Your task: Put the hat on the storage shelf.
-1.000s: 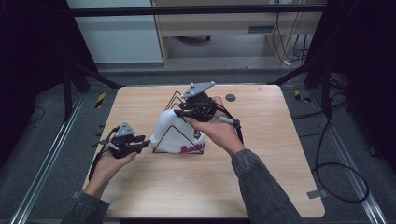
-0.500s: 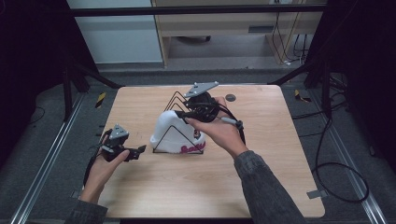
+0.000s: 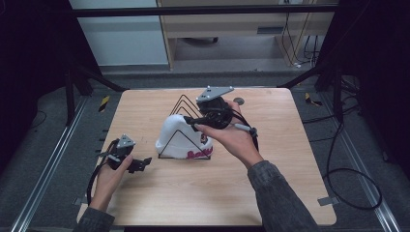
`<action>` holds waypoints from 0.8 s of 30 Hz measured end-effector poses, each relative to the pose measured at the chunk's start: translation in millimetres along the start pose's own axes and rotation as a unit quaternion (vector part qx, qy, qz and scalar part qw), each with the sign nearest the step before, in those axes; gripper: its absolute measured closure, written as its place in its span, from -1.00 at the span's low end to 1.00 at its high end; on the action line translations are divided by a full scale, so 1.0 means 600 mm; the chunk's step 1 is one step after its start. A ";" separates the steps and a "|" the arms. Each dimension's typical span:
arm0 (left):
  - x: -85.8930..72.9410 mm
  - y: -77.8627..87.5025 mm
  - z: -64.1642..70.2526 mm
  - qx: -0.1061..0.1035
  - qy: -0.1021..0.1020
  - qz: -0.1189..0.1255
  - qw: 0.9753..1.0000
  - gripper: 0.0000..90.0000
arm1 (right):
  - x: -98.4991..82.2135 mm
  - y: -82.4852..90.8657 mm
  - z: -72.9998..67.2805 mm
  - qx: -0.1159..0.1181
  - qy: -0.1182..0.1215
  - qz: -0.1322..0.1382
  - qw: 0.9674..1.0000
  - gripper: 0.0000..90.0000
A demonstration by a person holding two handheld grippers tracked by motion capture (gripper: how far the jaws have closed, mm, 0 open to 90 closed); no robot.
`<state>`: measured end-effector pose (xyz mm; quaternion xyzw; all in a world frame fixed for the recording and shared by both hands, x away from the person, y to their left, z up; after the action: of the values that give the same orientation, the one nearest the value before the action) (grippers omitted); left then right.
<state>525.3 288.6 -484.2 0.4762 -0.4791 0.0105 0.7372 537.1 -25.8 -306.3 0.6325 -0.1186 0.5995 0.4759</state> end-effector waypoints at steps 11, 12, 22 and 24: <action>-0.024 0.001 -0.030 0.021 0.024 -0.008 0.999 -0.91 | -0.021 0.042 0.000 -0.030 0.003 0.013 0.999 -0.72; -0.026 -0.001 -0.031 0.020 0.030 -0.008 0.999 -0.91 | -0.022 0.045 0.002 -0.030 0.003 0.015 0.999 -0.75; -0.037 -0.014 -0.042 0.016 0.040 -0.023 0.999 -0.91 | -0.040 0.079 0.028 -0.048 -0.002 0.027 0.998 -0.84; -0.041 -0.019 -0.043 0.011 0.044 -0.031 0.998 -0.92 | -0.047 0.088 0.036 -0.054 -0.006 0.029 0.998 -0.85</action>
<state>535.4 311.7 -512.3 0.4982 -0.4312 0.0144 0.7521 505.9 -81.0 -303.2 0.6056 -0.1719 0.6023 0.4909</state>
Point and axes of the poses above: each handheld gripper's, and its own axes: y roughly backward along the jaws, x roughly out of its top, z roughly to its right, the point moved 2 cm from there along -y, roughly forward along the jaws, and after that the axes turned 12 degrees about -x, right-handed, at the moved point
